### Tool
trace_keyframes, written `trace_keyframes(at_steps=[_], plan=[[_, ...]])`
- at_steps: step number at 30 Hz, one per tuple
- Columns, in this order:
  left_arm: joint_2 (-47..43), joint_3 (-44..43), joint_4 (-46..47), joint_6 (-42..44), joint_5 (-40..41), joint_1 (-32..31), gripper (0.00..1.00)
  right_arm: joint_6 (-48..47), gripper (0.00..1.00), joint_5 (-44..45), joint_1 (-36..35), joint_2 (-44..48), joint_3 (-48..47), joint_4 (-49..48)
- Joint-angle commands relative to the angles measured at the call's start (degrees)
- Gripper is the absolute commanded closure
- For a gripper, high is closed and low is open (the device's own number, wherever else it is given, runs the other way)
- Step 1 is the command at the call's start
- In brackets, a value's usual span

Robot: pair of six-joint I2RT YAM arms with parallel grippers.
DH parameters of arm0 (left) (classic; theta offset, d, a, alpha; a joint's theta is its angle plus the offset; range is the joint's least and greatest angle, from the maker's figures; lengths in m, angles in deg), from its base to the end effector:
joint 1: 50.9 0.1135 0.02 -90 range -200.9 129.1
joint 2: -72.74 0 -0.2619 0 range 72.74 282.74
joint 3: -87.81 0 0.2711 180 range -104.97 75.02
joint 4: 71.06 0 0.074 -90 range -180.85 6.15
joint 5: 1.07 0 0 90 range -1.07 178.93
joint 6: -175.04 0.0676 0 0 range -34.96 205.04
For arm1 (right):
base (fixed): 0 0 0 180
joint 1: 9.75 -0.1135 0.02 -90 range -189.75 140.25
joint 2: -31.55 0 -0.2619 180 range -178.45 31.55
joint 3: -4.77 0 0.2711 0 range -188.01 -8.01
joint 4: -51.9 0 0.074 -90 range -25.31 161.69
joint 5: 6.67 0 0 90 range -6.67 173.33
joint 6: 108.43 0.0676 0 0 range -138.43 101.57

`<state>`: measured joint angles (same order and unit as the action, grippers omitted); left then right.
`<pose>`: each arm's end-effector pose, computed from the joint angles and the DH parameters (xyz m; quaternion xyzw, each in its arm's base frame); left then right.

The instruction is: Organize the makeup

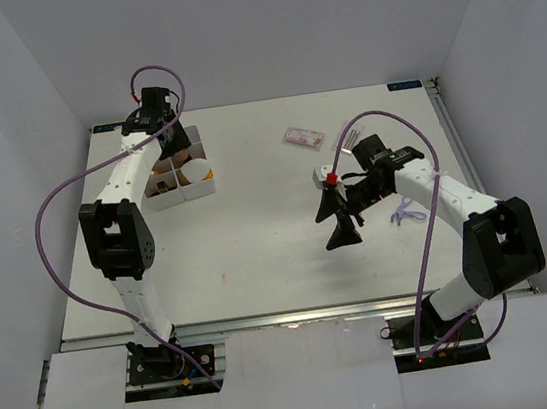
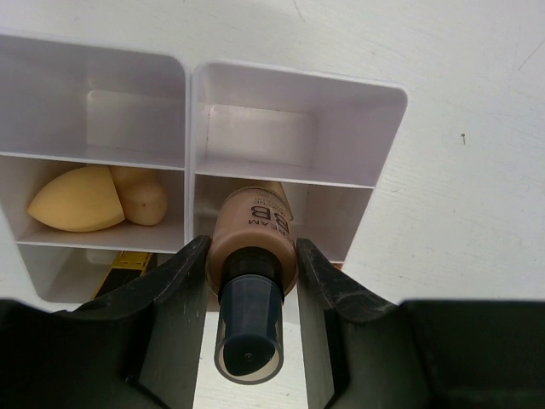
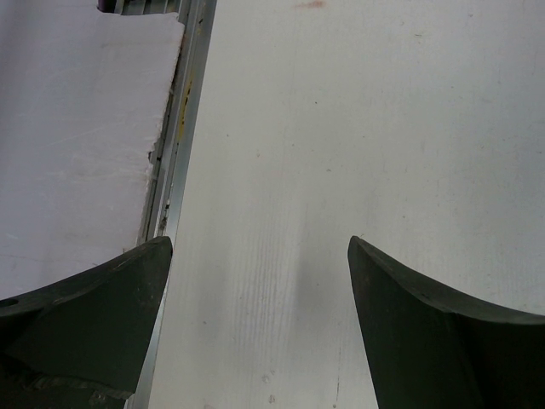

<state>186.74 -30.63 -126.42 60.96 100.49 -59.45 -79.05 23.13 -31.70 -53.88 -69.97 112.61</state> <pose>0.4818 -0.0587 0.2649 -0.1601 0.9245 -0.0024 0.3460 0.2562 0.1665 0.2223 -0.6242 0.5881 0.4207 0.2958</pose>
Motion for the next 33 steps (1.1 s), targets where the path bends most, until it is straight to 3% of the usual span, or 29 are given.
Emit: trace_keyframes(at_steps=[1,15,33], plan=[[-0.6,-3.8,0.0,2.5,6.0,-1.9,0.89,-1.2,0.10,-1.8,0.4,1.4,0.8,-0.2],[-1.9,-4.8,1.1,7.3,16.8,-6.5,0.89,-1.2,0.10,-2.0,0.6,1.5,0.9,0.0],[-0.2,-4.4,1.5,11.1,24.0,-8.6,0.89,-1.3,0.10,-2.3,0.8,1.7,1.0,0.0]])
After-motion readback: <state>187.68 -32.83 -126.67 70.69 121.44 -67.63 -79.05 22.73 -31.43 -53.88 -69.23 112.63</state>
